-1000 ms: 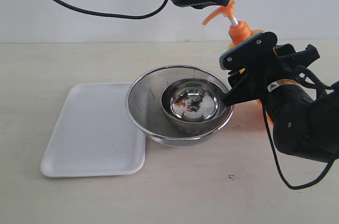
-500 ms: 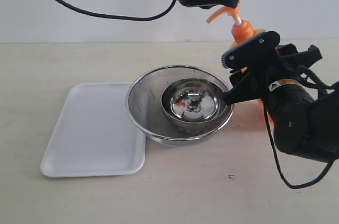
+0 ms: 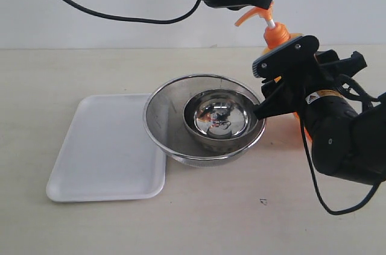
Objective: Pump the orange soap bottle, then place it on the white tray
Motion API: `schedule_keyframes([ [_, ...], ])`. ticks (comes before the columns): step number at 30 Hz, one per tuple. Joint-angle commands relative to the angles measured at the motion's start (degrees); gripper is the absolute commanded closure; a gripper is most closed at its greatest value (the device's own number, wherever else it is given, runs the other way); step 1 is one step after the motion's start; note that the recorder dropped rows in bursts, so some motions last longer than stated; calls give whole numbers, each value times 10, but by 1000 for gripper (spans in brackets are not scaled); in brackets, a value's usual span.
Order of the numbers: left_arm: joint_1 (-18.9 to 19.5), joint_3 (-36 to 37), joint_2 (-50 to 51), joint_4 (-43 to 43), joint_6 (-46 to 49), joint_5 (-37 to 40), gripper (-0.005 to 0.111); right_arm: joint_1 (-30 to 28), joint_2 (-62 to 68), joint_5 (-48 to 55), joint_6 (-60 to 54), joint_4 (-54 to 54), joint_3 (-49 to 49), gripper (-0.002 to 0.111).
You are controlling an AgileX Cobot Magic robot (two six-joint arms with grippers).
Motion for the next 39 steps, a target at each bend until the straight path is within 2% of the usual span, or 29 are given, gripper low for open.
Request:
schedule_keyframes([
  [1, -20, 15, 32, 29, 4, 74, 102, 6, -3, 23, 18, -52, -2, 108],
  [15, -33, 15, 51, 40, -3, 90, 102, 6, -3, 23, 18, -53, -2, 108],
  [39, -33, 15, 52, 41, -3, 104, 102, 6, -3, 23, 24, -63, -2, 108],
])
